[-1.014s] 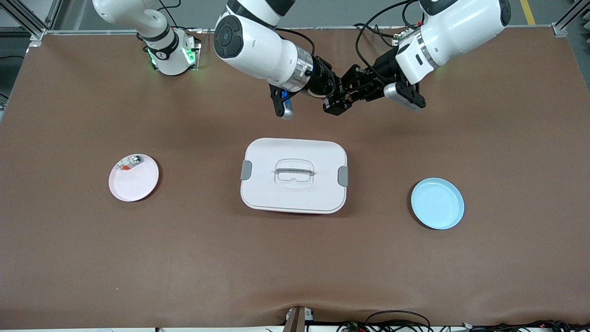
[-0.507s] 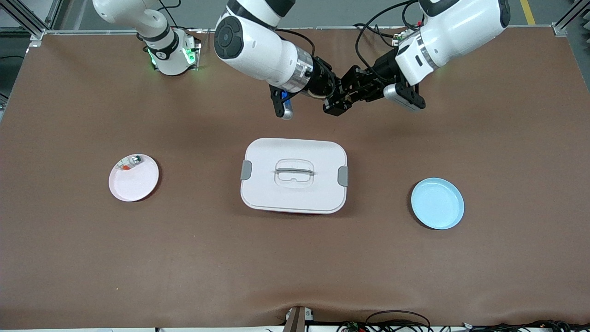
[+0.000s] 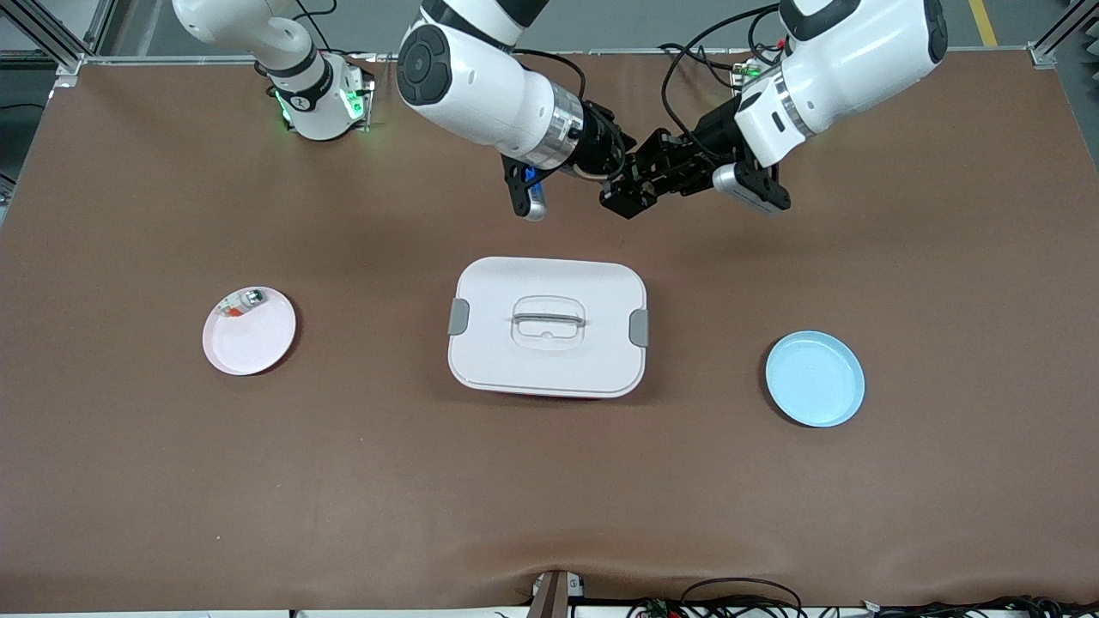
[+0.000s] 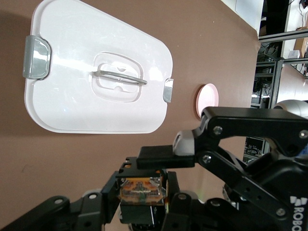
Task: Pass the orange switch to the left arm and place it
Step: 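Open the right gripper and release the switch to the left gripper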
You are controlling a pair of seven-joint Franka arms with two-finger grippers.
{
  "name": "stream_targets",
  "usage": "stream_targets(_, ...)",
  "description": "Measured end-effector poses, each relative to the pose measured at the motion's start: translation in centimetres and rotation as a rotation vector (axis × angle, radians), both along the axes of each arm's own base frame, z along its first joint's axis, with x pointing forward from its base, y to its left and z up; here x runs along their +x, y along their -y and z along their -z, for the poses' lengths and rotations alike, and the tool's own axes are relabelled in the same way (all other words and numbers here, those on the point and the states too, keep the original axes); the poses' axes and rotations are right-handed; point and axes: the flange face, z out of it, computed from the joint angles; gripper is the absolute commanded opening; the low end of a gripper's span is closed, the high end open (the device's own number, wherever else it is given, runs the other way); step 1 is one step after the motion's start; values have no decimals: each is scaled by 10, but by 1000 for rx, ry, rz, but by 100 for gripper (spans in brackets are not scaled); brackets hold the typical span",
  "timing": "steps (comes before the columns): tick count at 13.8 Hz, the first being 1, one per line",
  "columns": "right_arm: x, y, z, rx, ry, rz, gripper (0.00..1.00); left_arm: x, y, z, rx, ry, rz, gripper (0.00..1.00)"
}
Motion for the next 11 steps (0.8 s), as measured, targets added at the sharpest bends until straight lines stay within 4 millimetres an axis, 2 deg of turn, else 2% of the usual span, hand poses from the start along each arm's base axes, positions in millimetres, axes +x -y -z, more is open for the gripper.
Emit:
stream_targets(3, 4, 4, -2, 0, 6, 9, 100, 4, -7, 1, 64, 50, 36, 0)
stream_targets(6, 12, 12, -9, -18, 41, 12, 100, 14, -22, 10, 165, 93, 76, 0)
stream_targets(11, 3, 37, -26, -117, 113, -213, 100, 32, -49, 30, 344, 171, 187, 0)
